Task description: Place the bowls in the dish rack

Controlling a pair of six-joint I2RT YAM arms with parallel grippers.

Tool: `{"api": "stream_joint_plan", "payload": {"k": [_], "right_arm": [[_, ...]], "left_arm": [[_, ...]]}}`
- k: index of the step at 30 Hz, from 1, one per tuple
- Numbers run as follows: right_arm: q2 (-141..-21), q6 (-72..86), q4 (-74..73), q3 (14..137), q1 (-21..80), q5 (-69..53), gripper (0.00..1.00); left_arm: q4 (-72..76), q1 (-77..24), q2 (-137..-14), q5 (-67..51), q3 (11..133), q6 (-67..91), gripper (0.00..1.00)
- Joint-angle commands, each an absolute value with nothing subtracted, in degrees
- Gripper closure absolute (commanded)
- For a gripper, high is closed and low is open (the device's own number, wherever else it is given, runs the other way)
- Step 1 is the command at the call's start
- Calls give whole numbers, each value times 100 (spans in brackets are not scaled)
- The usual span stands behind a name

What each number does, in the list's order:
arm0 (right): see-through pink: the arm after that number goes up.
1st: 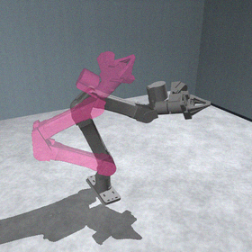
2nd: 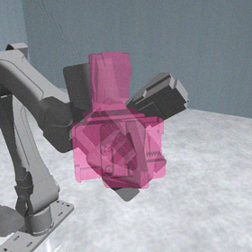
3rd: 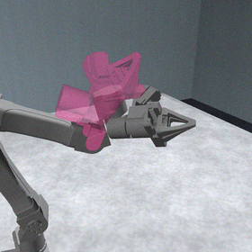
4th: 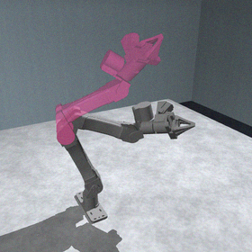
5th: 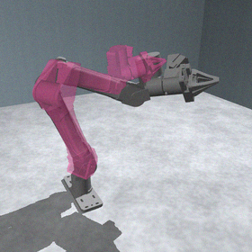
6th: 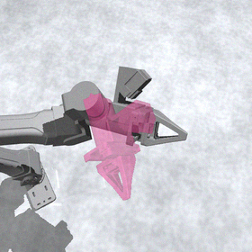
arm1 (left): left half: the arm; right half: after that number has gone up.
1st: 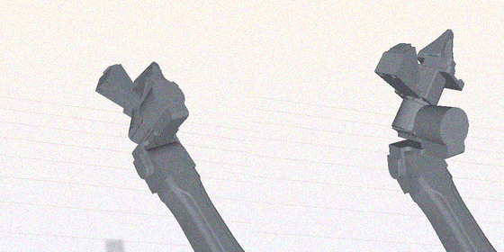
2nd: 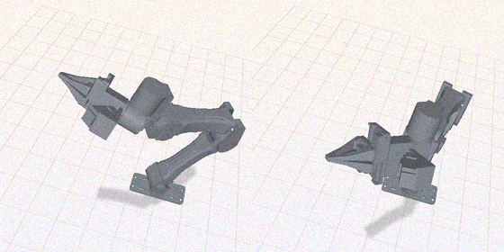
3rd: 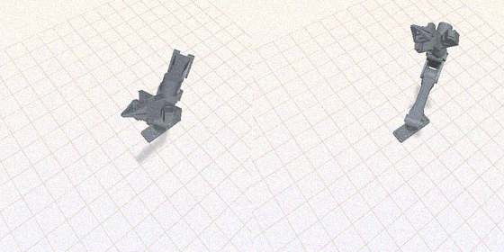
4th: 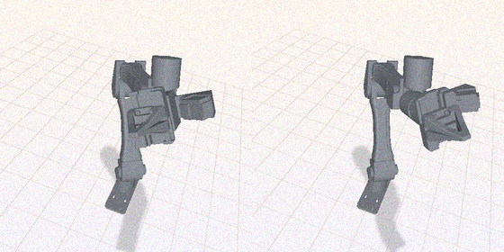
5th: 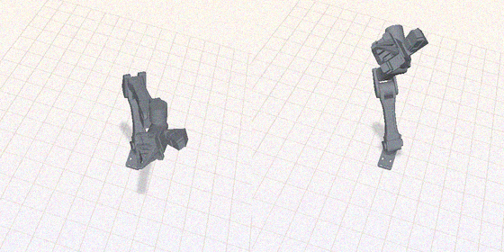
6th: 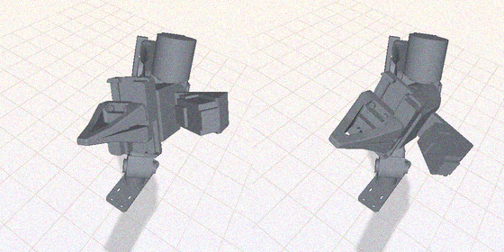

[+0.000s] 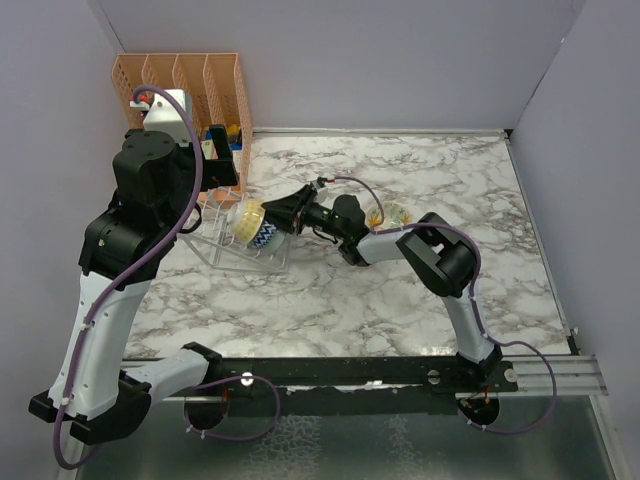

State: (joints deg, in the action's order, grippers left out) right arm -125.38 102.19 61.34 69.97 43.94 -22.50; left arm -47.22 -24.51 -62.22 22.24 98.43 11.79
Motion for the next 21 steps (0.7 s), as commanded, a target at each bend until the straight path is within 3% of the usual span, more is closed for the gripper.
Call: {"api": "stream_joint_plan", "payload": {"k": [1, 21], "right_arm": [[-12364, 10046, 6216, 6890, 4429, -2419, 64], [-11257, 9186, 5258, 6245, 4313, -2661, 60]], "left_arm": [[-4607, -2494, -6166, 2363, 9791, 1114, 1], [-4606, -2487, -6105, 2266, 9761, 1198, 1]]}}
